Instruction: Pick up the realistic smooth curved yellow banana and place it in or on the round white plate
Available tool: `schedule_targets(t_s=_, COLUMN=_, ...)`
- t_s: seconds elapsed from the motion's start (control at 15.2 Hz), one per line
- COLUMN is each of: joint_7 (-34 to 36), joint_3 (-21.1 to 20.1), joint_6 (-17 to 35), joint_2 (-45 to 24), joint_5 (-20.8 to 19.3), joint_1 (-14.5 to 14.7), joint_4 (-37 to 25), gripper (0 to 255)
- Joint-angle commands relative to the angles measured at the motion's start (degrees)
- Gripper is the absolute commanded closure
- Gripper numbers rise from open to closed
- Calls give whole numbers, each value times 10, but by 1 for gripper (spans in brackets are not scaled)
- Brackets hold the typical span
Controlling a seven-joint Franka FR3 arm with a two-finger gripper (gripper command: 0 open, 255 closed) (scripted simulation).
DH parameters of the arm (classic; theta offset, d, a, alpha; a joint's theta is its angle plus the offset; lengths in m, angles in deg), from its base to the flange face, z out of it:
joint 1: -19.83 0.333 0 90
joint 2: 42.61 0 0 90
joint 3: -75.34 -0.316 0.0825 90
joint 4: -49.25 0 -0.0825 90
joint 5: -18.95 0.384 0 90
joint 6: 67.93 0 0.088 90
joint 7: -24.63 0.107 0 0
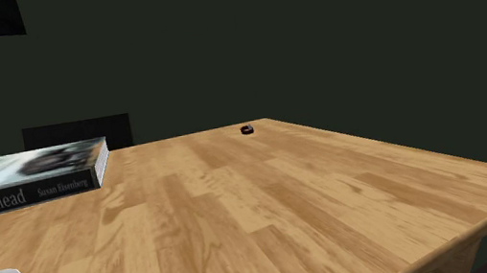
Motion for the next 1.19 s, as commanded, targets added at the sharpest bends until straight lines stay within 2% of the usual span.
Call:
schedule_targets(t_s=0.0, joint_7=0, joint_3=0, joint_6=0, joint_2=0, joint_5=0, joint_1=0, joint_4=0, gripper=0)
schedule_targets(t_s=0.33, joint_7=0, joint_3=0, joint_6=0, joint_2=0, joint_5=0, joint_1=0, joint_4=0, gripper=0)
schedule_targets(t_s=0.59, joint_7=-20, joint_3=-17, joint_6=-56, joint_2=39, joint_5=32, joint_1=-15, joint_4=-25, gripper=0)
schedule_targets(t_s=1.12, joint_7=-20, joint_3=-17, joint_6=-56, joint_2=39, joint_5=33, joint_1=-15, joint_4=-25, gripper=0)
